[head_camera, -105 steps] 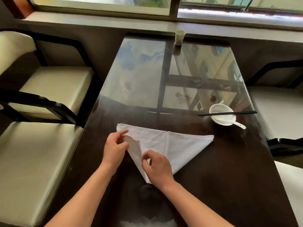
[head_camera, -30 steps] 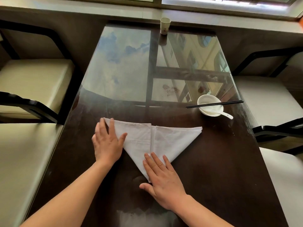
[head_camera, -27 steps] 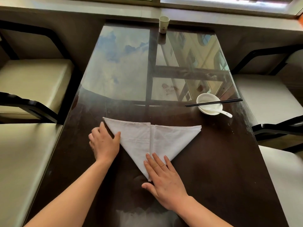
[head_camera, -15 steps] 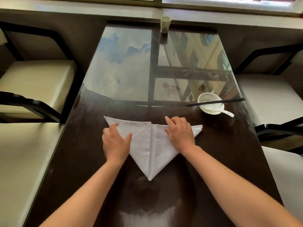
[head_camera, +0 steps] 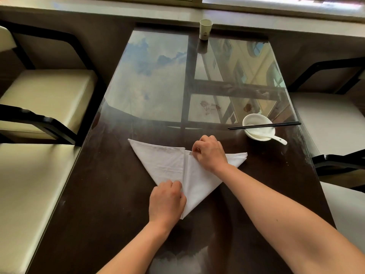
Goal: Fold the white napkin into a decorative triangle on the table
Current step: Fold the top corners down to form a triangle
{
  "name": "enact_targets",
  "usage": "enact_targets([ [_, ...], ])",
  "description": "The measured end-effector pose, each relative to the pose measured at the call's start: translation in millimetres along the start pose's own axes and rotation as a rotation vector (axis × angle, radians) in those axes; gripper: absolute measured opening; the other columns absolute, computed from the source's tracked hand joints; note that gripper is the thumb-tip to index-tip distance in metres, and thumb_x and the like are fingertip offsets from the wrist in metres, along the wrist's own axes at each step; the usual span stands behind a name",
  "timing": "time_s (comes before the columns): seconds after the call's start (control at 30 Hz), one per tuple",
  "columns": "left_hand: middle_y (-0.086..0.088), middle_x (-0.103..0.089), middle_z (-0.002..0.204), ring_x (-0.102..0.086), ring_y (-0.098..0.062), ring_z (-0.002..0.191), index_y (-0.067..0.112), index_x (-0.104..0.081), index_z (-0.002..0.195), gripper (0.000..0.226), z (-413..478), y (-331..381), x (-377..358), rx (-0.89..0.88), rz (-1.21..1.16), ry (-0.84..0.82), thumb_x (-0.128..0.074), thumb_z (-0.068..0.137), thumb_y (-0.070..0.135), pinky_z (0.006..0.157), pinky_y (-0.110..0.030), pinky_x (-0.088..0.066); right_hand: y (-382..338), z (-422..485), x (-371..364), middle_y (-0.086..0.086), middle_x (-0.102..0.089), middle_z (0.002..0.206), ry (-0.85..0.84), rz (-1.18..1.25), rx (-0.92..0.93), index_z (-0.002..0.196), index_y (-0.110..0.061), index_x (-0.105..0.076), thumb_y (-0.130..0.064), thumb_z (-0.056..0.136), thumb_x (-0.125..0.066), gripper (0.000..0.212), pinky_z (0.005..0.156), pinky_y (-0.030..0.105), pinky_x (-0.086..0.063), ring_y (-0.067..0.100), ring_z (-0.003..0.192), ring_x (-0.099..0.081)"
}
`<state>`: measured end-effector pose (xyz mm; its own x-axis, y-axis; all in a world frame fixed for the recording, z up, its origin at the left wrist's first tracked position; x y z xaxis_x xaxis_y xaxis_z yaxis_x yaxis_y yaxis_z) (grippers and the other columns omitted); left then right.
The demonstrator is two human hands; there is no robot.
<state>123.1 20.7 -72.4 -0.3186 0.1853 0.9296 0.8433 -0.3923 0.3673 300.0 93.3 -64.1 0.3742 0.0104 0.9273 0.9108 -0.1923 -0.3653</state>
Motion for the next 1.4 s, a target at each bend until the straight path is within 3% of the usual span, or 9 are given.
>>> enact_targets([
  [0.23,-0.001,-0.055,0.059,-0.052,-0.021,0.052,0.013,-0.065,0.066,0.016,-7,-1,2,-0.091,0.012,0.054,-0.080,0.065,0.008,0.044,-0.035,-0.046,-2,3,0,0.005,-0.062,0.103,-0.041,-0.023,0.004,0.095,-0.019,-0.074,-0.024,0.093,-0.061,0.014,0.083,0.038,-0.043,0.030,0.100,-0.052],
  [0.4,-0.001,-0.053,0.067,-0.049,-0.019,0.056,0.013,-0.066,0.073,0.012,-14,-1,2,-0.138,-0.022,0.125,-0.078,0.076,0.015,0.045,-0.032,-0.043,-8,1,2,0.003,-0.065,0.106,0.015,0.066,0.034,0.104,-0.019,-0.073,-0.032,0.091,-0.067,0.019,0.090,0.039,-0.044,0.028,0.107,-0.050],
  [0.6,-0.006,-0.068,0.096,-0.062,-0.026,0.089,0.008,-0.072,0.099,0.022,-41,4,7,-0.264,-0.039,0.213,-0.059,0.086,0.019,0.075,-0.039,-0.052,-25,4,-9,0.005,-0.061,0.101,-0.002,-0.002,0.080,0.100,-0.019,-0.073,-0.038,0.089,-0.070,0.022,0.090,0.039,-0.043,0.028,0.108,-0.047],
  [0.73,-0.016,-0.057,0.142,-0.050,-0.032,0.135,0.004,-0.063,0.131,0.048,-76,3,-12,-0.391,0.109,0.056,-0.053,0.093,0.031,0.110,-0.047,-0.033,-20,8,-14,0.004,-0.061,0.100,-0.021,0.014,0.031,0.095,-0.019,-0.072,-0.032,0.090,-0.069,0.014,0.088,0.037,-0.041,0.028,0.107,-0.048],
  [0.83,-0.018,-0.035,0.157,-0.032,-0.033,0.146,0.004,-0.043,0.147,0.073,-96,-3,-24,-0.444,0.207,-0.094,-0.046,0.096,0.055,0.111,-0.050,-0.024,-19,9,-17,0.002,-0.062,0.100,-0.018,0.013,0.025,0.094,-0.019,-0.070,-0.033,0.091,-0.069,0.014,0.087,0.035,-0.040,0.027,0.106,-0.049],
  [1.1,-0.016,-0.032,0.159,-0.029,-0.031,0.147,0.006,-0.040,0.149,0.087,-111,-8,-25,-0.554,0.268,-0.166,-0.036,0.094,0.072,0.110,-0.051,-0.023,-20,7,-17,0.003,-0.062,0.102,-0.007,-0.001,0.027,0.098,-0.018,-0.069,-0.033,0.091,-0.067,0.016,0.086,0.035,-0.039,0.028,0.107,-0.049],
  [1.23,-0.009,-0.040,0.157,-0.030,-0.028,0.147,0.011,-0.044,0.148,0.065,-100,-16,-6,-0.415,0.050,-0.118,-0.048,0.097,0.052,0.115,-0.046,-0.021,-21,-14,0,0.005,-0.065,0.110,0.115,0.071,0.063,0.110,-0.015,-0.069,-0.028,0.088,-0.072,0.026,0.089,0.038,-0.041,0.030,0.110,-0.050],
  [1.3,-0.006,-0.045,0.150,-0.037,-0.023,0.142,0.012,-0.048,0.146,0.058,-83,-33,7,-0.157,-0.205,-0.038,-0.059,0.095,0.037,0.118,-0.039,-0.025,-18,-35,10,0.003,-0.067,0.108,0.186,0.073,0.079,0.107,-0.014,-0.071,-0.022,0.085,-0.075,0.024,0.085,0.038,-0.043,0.030,0.107,-0.053],
  [1.4,-0.005,-0.053,0.135,-0.052,-0.017,0.121,0.011,-0.049,0.143,0.056,-51,-62,22,0.268,-0.502,0.082,-0.068,0.091,0.018,0.103,-0.035,-0.044,-11,-69,12,0.003,-0.068,0.100,0.213,0.033,0.088,0.102,-0.014,-0.072,-0.017,0.083,-0.077,0.020,0.081,0.040,-0.048,0.030,0.098,-0.057],
])
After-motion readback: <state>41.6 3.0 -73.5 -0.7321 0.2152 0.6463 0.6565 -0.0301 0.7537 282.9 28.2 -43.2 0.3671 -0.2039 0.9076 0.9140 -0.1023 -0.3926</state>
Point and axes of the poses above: each hand's wrist, its own z-axis towards the middle knuckle, its own x-axis out of the back of the hand, y = z × x, the point moved 7 cm from there along z, towards the middle knuckle
